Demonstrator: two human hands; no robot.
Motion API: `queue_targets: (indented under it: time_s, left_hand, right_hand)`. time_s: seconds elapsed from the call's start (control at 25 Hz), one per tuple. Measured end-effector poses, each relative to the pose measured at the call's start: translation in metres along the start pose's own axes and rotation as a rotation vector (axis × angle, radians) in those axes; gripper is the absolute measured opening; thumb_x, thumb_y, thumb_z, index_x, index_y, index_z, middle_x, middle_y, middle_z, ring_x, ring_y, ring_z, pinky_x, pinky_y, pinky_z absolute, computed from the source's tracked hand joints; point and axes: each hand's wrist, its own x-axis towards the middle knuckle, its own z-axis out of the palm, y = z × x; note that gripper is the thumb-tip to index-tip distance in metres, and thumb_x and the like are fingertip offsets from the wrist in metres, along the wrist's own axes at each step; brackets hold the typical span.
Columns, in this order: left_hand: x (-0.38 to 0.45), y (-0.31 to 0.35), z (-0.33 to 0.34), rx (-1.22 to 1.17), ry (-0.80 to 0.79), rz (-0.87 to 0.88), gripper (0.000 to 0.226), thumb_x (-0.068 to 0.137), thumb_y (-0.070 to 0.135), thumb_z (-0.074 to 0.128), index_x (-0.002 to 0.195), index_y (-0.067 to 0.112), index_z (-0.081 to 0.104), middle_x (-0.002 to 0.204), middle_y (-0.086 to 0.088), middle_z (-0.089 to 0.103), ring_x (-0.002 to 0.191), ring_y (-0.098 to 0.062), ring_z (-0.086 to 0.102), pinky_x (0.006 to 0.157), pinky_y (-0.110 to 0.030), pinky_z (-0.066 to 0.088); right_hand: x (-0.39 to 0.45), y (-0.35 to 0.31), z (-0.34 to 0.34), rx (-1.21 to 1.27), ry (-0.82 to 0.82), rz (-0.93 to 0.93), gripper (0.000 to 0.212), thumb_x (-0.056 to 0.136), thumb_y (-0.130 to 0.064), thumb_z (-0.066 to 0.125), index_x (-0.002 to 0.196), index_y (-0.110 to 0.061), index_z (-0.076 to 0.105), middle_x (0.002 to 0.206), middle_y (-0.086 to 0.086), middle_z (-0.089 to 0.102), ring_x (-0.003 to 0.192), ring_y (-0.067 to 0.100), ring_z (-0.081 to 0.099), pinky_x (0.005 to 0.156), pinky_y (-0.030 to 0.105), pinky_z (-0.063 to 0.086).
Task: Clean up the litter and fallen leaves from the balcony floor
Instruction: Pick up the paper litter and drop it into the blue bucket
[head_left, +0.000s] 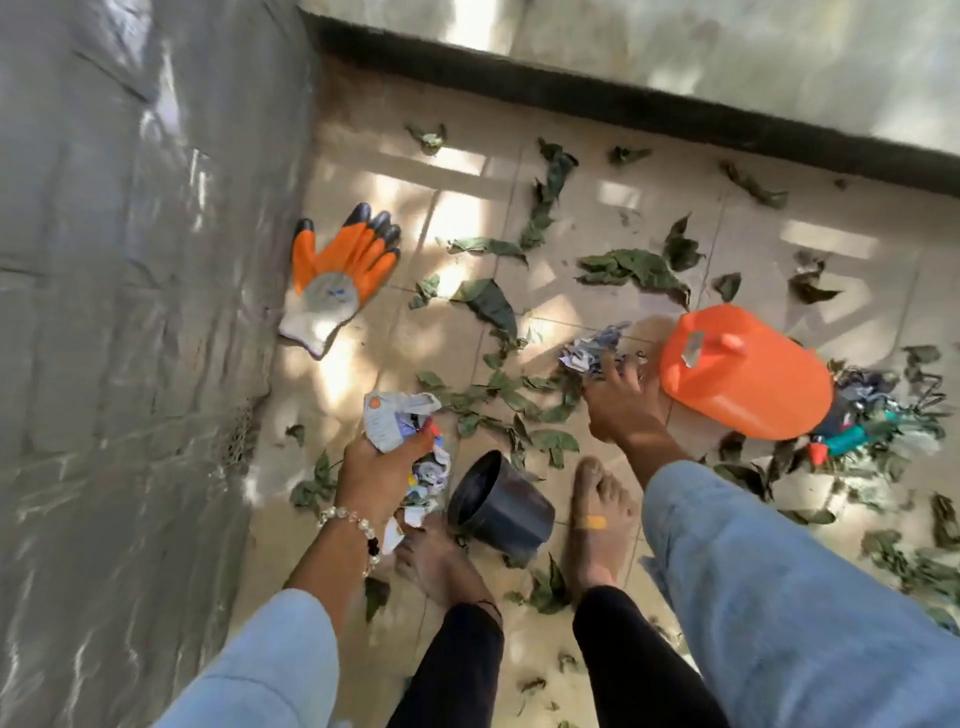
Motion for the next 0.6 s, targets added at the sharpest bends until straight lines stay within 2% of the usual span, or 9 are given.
queue_targets:
  time_s: [0.08, 0.2, 0.28, 0.36, 0.4, 0.44, 0.52, 0.56, 0.6]
  left_hand:
    - [0.001, 0.001, 0.001, 0.024, 0.036, -0.016, 0.023, 0.083, 0.012, 0.073, 0.106, 0.011, 0.070, 0.099, -0.007, 0.072, 0.094, -0.026, 0.067, 0.089, -0.042, 0.053]
    - [-0.017, 0.014, 0.005, 0.086, 0.088, -0.049, 0.019, 0.082, 0.016, 0.075, 0.100, 0.013, 0.069, 0.095, -0.009, 0.071, 0.087, -0.026, 0.067, 0.083, -0.037, 0.055]
    - [-0.044, 0.035, 0.010, 0.146, 0.072, -0.038, 0.015, 0.081, 0.017, 0.076, 0.094, 0.015, 0.069, 0.093, -0.009, 0.071, 0.086, -0.025, 0.067, 0.081, -0.035, 0.054]
    - [-0.077, 0.064, 0.019, 0.219, 0.014, -0.009, 0.016, 0.076, 0.022, 0.081, 0.086, 0.020, 0.070, 0.090, -0.007, 0.071, 0.087, -0.024, 0.067, 0.083, -0.036, 0.054]
    - [-0.099, 0.083, 0.024, 0.270, -0.030, 0.022, 0.021, 0.069, 0.029, 0.084, 0.084, 0.023, 0.070, 0.089, -0.005, 0.072, 0.087, -0.024, 0.068, 0.085, -0.038, 0.055]
    - [-0.122, 0.102, 0.028, 0.314, -0.076, 0.053, 0.029, 0.061, 0.037, 0.084, 0.083, 0.025, 0.072, 0.091, -0.004, 0.073, 0.089, -0.025, 0.069, 0.087, -0.041, 0.055]
    - [-0.171, 0.143, 0.039, 0.374, -0.176, 0.141, 0.041, 0.054, 0.043, 0.079, 0.091, 0.024, 0.074, 0.096, -0.002, 0.074, 0.094, -0.024, 0.069, 0.089, -0.043, 0.054]
    - [-0.203, 0.167, 0.046, 0.400, -0.204, 0.183, 0.038, 0.061, 0.035, 0.078, 0.096, 0.021, 0.074, 0.098, -0.002, 0.073, 0.095, -0.023, 0.068, 0.089, -0.038, 0.053]
    - [-0.238, 0.194, 0.052, 0.423, -0.224, 0.213, 0.031, 0.070, 0.023, 0.077, 0.100, 0.016, 0.073, 0.097, -0.003, 0.071, 0.094, -0.022, 0.066, 0.086, -0.033, 0.051]
  right_hand:
    - [0.005, 0.003, 0.004, -0.020, 0.046, -0.036, 0.049, 0.089, -0.006, 0.047, 0.137, -0.016, 0.044, 0.160, 0.010, 0.001, 0.146, 0.039, -0.001, 0.111, 0.064, 0.005]
    - [-0.019, 0.004, -0.001, 0.210, 0.254, -0.013, 0.034, 0.091, -0.013, 0.050, 0.125, -0.010, 0.054, 0.147, 0.013, 0.037, 0.137, 0.032, 0.030, 0.108, 0.050, 0.030]
    - [-0.057, 0.006, -0.018, 0.514, 0.456, -0.009, 0.020, 0.089, -0.019, 0.059, 0.107, -0.011, 0.063, 0.116, 0.012, 0.061, 0.113, 0.030, 0.053, 0.090, 0.039, 0.043]
    - [-0.110, 0.012, -0.043, 0.985, 0.551, -0.052, 0.009, 0.079, -0.016, 0.073, 0.083, -0.015, 0.064, 0.085, 0.004, 0.067, 0.084, 0.024, 0.062, 0.075, 0.037, 0.046]
    - [-0.142, 0.018, -0.059, 1.235, 0.554, -0.061, 0.018, 0.075, -0.010, 0.076, 0.076, -0.017, 0.059, 0.075, -0.001, 0.064, 0.073, 0.018, 0.061, 0.070, 0.036, 0.047]
    - [-0.177, 0.025, -0.073, 1.439, 0.544, -0.055, 0.025, 0.074, -0.004, 0.076, 0.076, -0.019, 0.056, 0.070, -0.005, 0.059, 0.066, 0.012, 0.057, 0.067, 0.035, 0.047]
    - [-0.254, 0.041, -0.110, 1.709, 0.525, -0.050, 0.036, 0.076, 0.000, 0.074, 0.102, -0.015, 0.053, 0.068, -0.005, 0.054, 0.060, 0.007, 0.052, 0.062, 0.031, 0.047]
    - [-0.295, 0.050, -0.129, 1.813, 0.487, -0.069, 0.049, 0.079, 0.001, 0.071, 0.119, -0.016, 0.049, 0.067, -0.006, 0.053, 0.059, 0.005, 0.052, 0.058, 0.027, 0.047]
    - [-0.336, 0.060, -0.146, 1.910, 0.462, -0.092, 0.055, 0.082, 0.004, 0.066, 0.128, -0.018, 0.046, 0.066, -0.007, 0.053, 0.056, 0.003, 0.053, 0.055, 0.022, 0.047]
